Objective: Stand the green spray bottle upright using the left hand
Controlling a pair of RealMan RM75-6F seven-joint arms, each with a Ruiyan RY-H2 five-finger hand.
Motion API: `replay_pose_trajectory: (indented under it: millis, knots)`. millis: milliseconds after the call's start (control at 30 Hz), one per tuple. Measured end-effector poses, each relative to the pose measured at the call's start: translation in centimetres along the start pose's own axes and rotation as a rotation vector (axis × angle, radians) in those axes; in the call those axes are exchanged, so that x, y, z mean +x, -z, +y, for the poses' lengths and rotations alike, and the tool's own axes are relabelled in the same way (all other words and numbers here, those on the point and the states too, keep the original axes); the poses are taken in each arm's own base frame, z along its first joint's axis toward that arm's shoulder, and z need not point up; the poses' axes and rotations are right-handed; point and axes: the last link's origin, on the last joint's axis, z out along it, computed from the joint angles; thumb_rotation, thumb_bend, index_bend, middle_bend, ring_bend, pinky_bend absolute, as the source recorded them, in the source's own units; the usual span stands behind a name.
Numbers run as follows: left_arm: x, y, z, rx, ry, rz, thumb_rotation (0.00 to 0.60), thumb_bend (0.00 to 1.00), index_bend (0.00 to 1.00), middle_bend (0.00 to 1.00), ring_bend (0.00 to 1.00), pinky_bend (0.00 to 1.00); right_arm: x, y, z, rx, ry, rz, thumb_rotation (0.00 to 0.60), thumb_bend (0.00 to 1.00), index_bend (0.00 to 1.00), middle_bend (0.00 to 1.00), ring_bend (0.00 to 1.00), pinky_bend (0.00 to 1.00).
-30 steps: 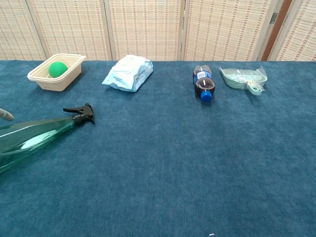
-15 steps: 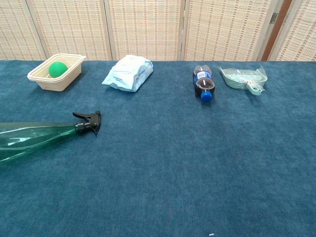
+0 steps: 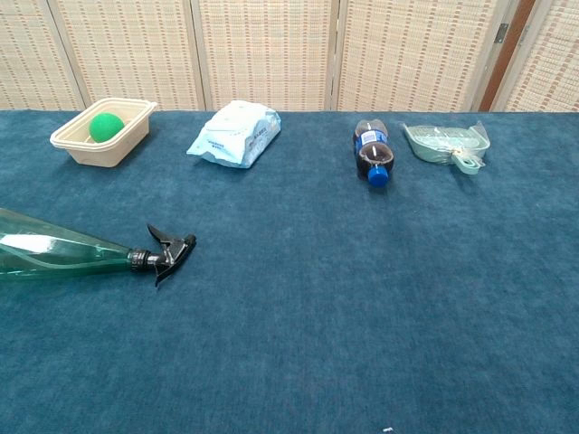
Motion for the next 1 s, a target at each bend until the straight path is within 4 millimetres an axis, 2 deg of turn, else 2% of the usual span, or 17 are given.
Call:
replay_pose_trajectory:
  millis: [200, 433, 767, 1000]
  knots:
    - [0.0, -0.7, -0.6, 0.026, 0.004, 0.021, 0.600, 0.00, 0.00, 0.00, 0.00, 0.00, 0.0, 0.1, 0.1, -0.005, 0.000, 0.000, 0.600, 0.24, 0.42, 0.39, 0.38, 0.81]
    - [1.2, 0.9, 0.2, -0.026, 0.050, 0.034, 0.600, 0.00, 0.00, 0.00, 0.00, 0.00, -0.1, 0.1, 0.0, -0.001, 0.000, -0.002, 0.600, 0.24, 0.42, 0.39, 0.38, 0.81]
    - [2.5, 4.1, 4.1, -0.206, 0.120, 0.007, 0.600, 0.00, 0.00, 0.00, 0.00, 0.00, 0.3, 0.1, 0.0, 0.001, 0.002, 0.013, 0.600, 0.24, 0.42, 0.39, 0.38, 0.81]
    - [2.4, 4.1, 6.5, -0.271, 0.070, -0.016, 0.600, 0.00, 0.00, 0.00, 0.00, 0.00, 1.0, 0.4, 0.2, -0.004, -0.001, 0.040, 0.600, 0.24, 0.42, 0.39, 0.38, 0.81]
